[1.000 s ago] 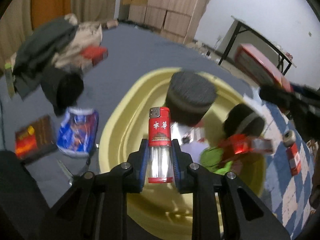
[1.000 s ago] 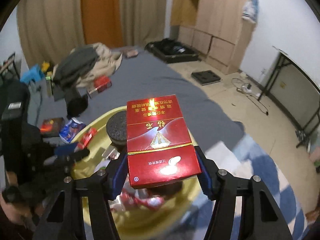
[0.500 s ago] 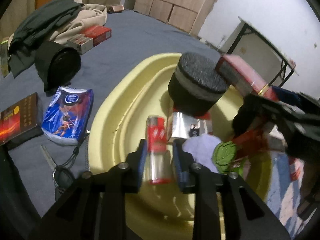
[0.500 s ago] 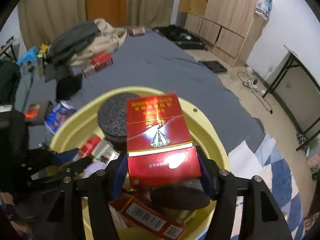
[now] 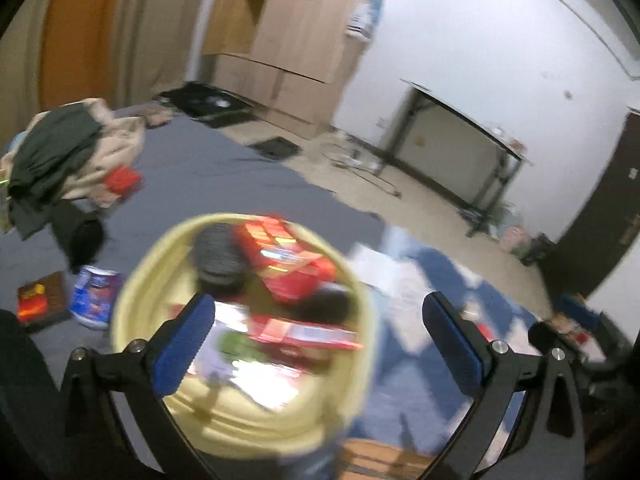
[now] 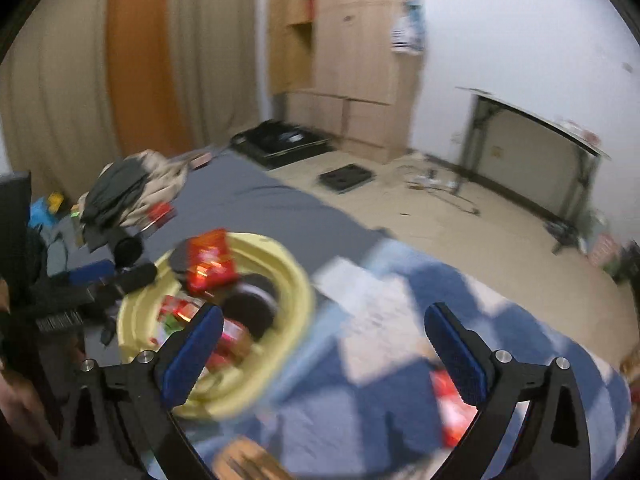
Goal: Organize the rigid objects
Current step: 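Grasp the silver tin with the left tool while the right grasps the red-white pack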
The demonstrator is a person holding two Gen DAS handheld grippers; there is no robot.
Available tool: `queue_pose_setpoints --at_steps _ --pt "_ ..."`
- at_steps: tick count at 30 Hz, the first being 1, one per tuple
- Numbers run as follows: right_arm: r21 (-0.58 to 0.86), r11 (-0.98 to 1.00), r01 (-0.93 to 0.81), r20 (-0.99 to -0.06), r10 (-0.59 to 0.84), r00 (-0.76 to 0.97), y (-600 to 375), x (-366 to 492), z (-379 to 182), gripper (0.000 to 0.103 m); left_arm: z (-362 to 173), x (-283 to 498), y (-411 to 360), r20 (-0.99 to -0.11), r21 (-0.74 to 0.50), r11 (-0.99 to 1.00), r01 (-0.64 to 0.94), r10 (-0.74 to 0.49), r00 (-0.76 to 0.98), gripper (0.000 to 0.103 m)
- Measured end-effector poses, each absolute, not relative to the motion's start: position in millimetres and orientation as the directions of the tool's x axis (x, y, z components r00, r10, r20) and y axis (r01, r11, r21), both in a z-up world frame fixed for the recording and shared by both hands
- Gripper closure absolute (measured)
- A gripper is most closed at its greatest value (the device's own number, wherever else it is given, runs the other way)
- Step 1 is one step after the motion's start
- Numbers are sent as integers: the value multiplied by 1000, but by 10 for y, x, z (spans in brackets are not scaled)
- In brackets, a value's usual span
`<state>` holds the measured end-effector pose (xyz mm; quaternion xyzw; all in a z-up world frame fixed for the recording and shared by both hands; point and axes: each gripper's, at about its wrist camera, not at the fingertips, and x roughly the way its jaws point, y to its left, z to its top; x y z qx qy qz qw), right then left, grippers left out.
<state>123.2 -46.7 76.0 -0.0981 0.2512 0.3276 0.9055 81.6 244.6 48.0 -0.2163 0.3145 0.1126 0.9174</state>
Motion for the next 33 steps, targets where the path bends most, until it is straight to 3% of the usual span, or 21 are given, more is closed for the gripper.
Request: queue_pose_setpoints --at_steps 4,7,10,12,16,27,33 --pt "10 836 -549 -521 473 710 -1308 957 650 0 507 868 1913 -638 -379 880 -288 -23 770 0" --pt "2 868 -497 -531 422 735 -1800 715 480 0 172 856 1577 -689 -440 840 -316 -90 719 0" --pt "37 892 -451 -560 392 730 -2170 491 190 0 -95 986 1284 -771 -363 888 -282 -116 627 0" --pt "69 901 -428 -559 390 732 -2398 290 19 0 -101 998 1196 -776 -304 917 -257 -83 625 0" --pt "98 902 -420 -576 396 716 -2654 153 -182 0 -91 989 1224 -763 -338 908 -247 -111 637 0" --pt "30 834 -550 -591 458 664 -2183 799 -403 0 -114 1292 1121 -751 -254 956 -149 -98 653 0" --pt "4 823 -568 -587 461 665 -1739 1425 -577 0 -188 2034 813 -776 -174 982 69 -180 604 0"
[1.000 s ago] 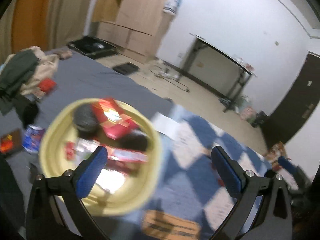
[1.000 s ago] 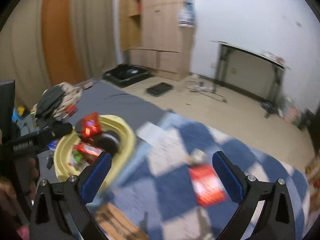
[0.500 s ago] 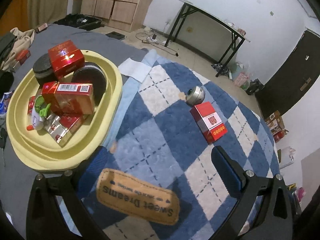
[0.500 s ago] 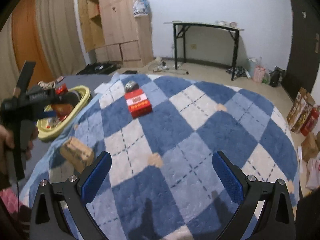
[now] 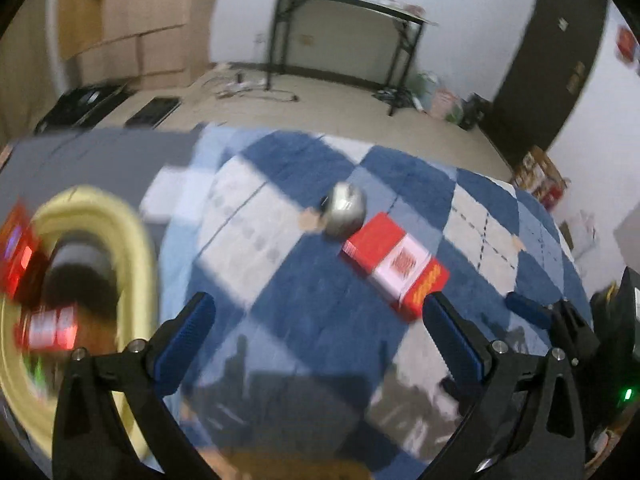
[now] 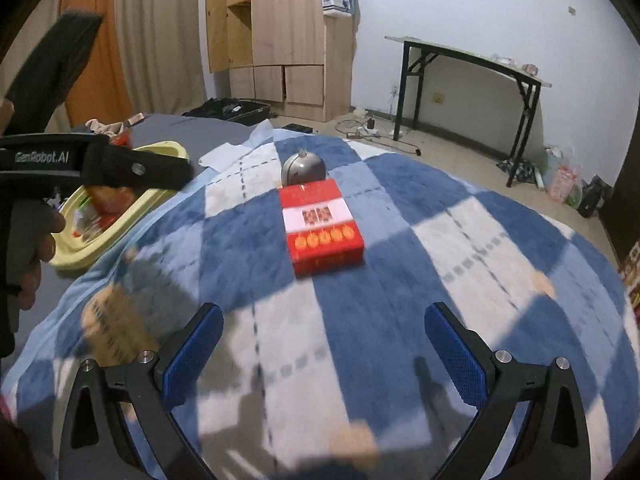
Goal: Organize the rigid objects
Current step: 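Grasp the silver tin with the left tool while the right grasps the red-white pack, then carry the silver tin and red-white pack into the yellow tray and release both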
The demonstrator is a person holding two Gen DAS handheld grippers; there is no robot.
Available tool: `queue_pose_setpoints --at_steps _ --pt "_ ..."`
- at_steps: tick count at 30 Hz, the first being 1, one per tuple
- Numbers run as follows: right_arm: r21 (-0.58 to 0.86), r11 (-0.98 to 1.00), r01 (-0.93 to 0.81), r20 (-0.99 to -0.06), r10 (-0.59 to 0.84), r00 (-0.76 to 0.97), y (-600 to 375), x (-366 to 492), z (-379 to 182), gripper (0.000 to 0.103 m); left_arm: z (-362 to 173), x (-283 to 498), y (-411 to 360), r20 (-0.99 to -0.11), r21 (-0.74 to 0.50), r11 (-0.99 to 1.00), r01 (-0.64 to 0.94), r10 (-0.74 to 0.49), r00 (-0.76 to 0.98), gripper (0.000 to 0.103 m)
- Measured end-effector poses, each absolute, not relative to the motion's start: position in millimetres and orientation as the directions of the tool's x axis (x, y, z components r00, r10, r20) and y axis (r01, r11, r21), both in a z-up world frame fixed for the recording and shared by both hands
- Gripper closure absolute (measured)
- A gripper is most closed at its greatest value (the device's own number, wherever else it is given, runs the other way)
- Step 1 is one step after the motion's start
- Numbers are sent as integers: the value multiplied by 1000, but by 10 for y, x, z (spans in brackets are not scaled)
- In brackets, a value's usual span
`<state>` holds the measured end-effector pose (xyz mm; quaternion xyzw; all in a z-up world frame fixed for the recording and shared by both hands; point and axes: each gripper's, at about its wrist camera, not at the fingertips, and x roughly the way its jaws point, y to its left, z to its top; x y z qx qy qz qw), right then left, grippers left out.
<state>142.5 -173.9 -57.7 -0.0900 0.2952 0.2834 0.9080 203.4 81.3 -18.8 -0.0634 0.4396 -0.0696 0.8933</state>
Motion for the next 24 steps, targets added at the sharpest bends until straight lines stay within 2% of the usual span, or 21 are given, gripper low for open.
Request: queue_pose_setpoints --at_steps 5,9,14,17,18,19,20,24 --pt "-39 805 -592 -578 465 671 -1469 1776 -726 0 -324 2688 602 -824 -114 977 183 -196 532 0" --pt "-46 789 -613 -578 480 660 -1315 2044 -843 1 -485 3037 591 -846 -152 970 187 -226 484 2" --pt "-42 781 -624 -602 479 640 -1184 2280 -925 10 -633 3210 596 -851 -174 970 168 -234 470 19" --pt "-31 780 -625 -615 478 627 -1118 2375 -962 25 -696 3240 628 -849 -216 964 156 -264 457 31" --pt "-36 783 -620 -624 467 627 -1095 2404 -978 34 -692 3238 632 -845 -227 962 151 -272 460 40" --pt "-36 784 -619 -623 467 627 -1090 2417 -983 39 -691 3234 628 -844 -227 963 143 -268 465 54" --pt "-31 780 -625 -618 477 626 -1094 2421 -983 40 -697 3236 611 -849 -215 966 140 -256 463 59" --pt "-21 790 -613 -586 488 648 -1169 2379 -928 43 -646 3172 571 -849 -188 973 132 -229 476 59"
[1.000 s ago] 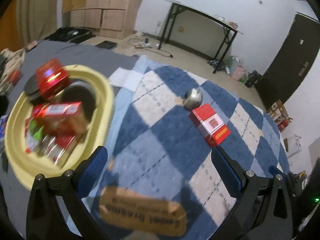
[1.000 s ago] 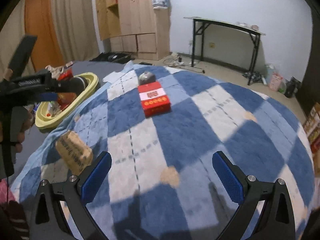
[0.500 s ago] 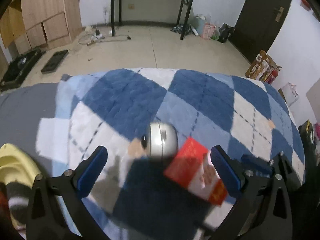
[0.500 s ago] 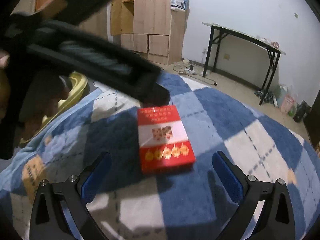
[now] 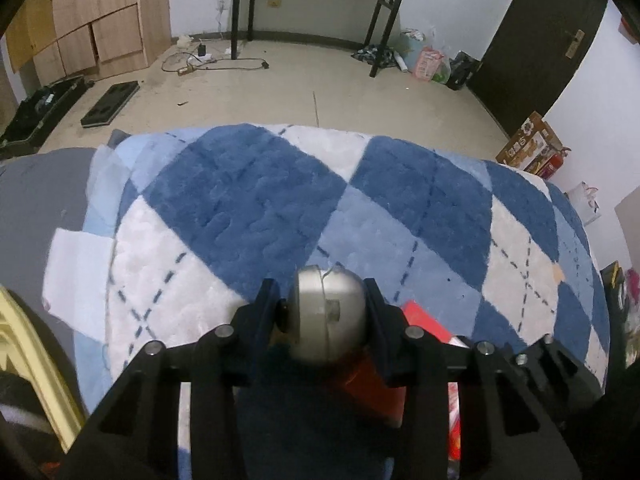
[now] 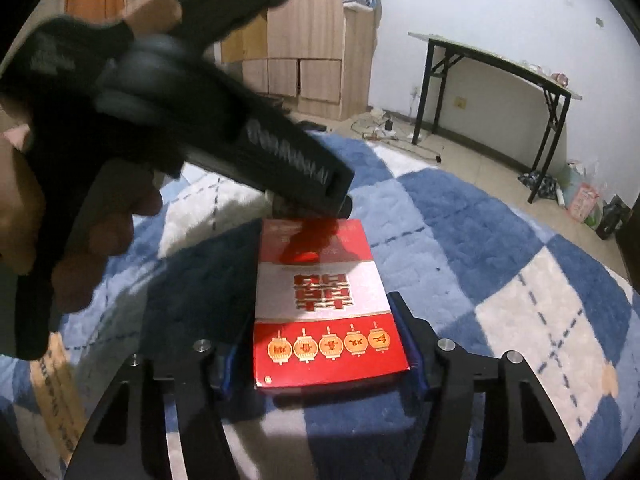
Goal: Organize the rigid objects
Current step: 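Carry the silver tin and red-white pack into the yellow tray and release both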
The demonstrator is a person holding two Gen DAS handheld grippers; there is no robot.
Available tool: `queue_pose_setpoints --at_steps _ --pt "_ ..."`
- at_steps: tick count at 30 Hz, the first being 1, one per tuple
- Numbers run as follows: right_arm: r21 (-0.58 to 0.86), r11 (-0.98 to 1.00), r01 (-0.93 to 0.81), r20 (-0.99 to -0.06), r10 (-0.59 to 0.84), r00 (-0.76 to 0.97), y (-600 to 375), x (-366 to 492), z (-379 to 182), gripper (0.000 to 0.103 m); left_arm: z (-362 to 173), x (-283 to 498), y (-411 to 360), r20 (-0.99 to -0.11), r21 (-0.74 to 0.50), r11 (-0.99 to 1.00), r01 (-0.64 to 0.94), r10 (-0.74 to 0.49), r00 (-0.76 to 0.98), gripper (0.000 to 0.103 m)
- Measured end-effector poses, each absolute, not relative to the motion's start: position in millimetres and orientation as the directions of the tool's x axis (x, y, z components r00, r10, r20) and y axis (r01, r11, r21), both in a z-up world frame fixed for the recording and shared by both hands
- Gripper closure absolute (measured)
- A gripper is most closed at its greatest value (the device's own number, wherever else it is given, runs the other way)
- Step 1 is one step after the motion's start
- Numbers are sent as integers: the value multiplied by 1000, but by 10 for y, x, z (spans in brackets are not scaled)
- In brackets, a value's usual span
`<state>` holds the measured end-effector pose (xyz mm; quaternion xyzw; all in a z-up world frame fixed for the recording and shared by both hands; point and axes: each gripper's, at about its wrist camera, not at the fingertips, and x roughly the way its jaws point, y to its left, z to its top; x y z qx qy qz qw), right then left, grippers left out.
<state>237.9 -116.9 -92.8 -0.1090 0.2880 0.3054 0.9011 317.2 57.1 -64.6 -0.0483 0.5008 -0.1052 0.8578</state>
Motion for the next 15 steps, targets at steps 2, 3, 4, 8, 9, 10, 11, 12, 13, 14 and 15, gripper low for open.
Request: queue_pose_setpoints --at_steps 2,3,4,8,9,10,11,12,13,14,15 --pt "-11 798 -603 -576 488 656 -1277 2326 -885 43 -533 3067 588 -839 -190 972 139 -235 492 59" --pt "-7 801 -598 -573 487 659 -1336 2292 -865 44 -467 3000 600 -835 -181 973 144 -229 501 59" --pt "-9 805 -593 -573 483 663 -1386 2258 -848 44 -379 2908 620 -828 -165 975 150 -220 515 59" --pt "-2 822 -570 -564 470 679 -1560 2066 -707 45 -45 2483 790 -801 -135 981 138 -190 568 59" --pt "17 826 -564 -558 476 680 -1596 2011 -646 45 30 2377 859 -792 -135 982 129 -185 582 59" --pt "34 827 -561 -551 484 680 -1589 1948 -565 45 97 2259 922 -785 -129 984 124 -178 593 59" --pt "42 827 -560 -545 489 681 -1589 1891 -493 45 165 2125 1012 -780 -119 986 119 -167 604 59" --pt "36 821 -569 -534 498 684 -1546 1805 -389 45 225 1983 1124 -777 -111 988 109 -154 610 59" --pt "34 815 -578 -528 506 682 -1511 1737 -324 45 270 1869 1228 -775 -106 989 101 -146 614 59" --pt "32 800 -599 -519 525 674 -1434 1644 -228 45 320 1759 1342 -772 -102 990 93 -138 621 59" --pt "39 785 -618 -516 545 661 -1393 1548 -159 45 369 1652 1458 -766 -93 992 80 -123 631 59"
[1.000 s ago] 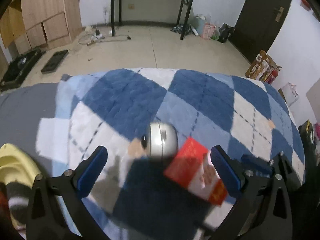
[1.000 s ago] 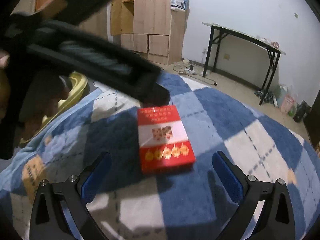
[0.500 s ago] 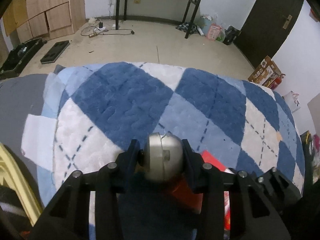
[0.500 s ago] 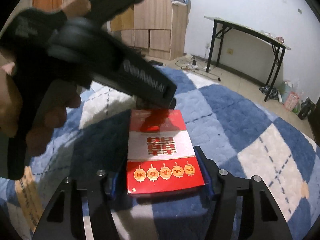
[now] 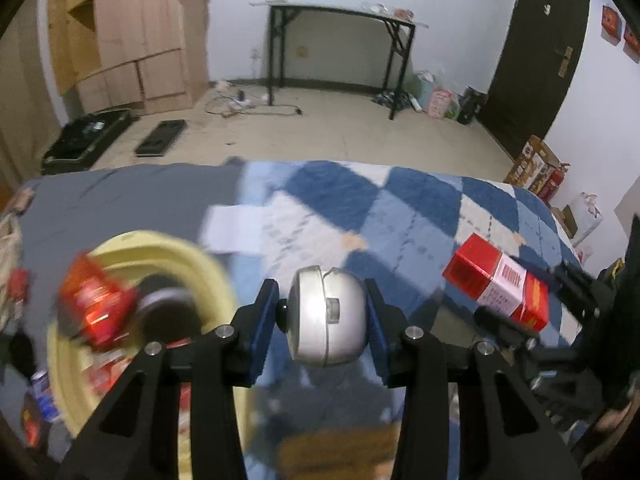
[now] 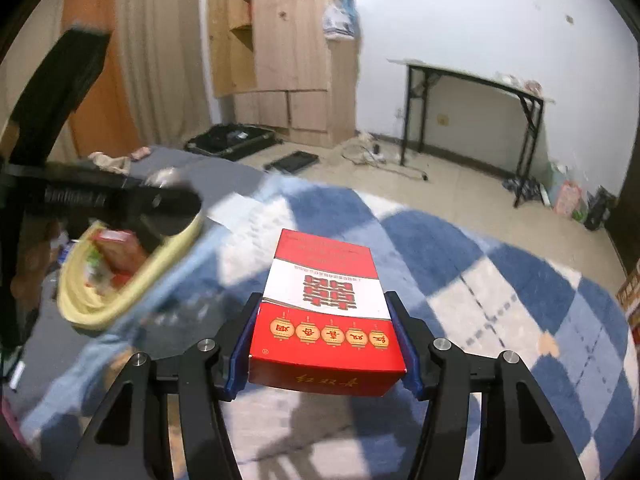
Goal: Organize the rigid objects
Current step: 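Carry the silver tin and red-white pack into the yellow tray and release both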
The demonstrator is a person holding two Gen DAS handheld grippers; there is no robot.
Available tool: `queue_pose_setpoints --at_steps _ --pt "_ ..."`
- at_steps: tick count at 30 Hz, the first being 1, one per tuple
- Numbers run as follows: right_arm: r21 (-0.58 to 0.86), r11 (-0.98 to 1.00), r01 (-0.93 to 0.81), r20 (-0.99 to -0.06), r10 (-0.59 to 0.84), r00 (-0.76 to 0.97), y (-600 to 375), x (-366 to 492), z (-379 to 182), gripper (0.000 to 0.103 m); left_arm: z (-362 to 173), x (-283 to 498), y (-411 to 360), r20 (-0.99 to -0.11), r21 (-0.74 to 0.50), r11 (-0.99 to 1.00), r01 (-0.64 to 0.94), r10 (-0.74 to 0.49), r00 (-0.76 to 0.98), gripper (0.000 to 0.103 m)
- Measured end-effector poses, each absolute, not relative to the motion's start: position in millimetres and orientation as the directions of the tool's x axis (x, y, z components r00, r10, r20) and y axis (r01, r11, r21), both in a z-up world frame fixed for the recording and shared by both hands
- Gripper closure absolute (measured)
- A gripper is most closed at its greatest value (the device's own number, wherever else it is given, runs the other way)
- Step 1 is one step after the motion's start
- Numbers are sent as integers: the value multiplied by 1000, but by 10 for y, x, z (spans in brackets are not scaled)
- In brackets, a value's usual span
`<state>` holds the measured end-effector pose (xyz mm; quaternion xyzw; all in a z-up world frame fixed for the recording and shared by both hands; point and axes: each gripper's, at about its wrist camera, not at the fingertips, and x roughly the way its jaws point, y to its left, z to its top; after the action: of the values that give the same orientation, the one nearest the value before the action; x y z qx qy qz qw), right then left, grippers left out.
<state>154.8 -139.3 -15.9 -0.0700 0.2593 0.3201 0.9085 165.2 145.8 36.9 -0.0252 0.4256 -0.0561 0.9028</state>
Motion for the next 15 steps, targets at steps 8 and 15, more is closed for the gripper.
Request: queue_pose_setpoints --at_steps 8,15 --pt "13 632 -775 -497 676 544 -454 926 5 45 418 1035 2574 -765 -68 994 -88 4 644 59" --pt "-71 503 -861 -559 695 452 442 806 -229 45 -94 883 3189 -803 -84 976 -203 54 594 59"
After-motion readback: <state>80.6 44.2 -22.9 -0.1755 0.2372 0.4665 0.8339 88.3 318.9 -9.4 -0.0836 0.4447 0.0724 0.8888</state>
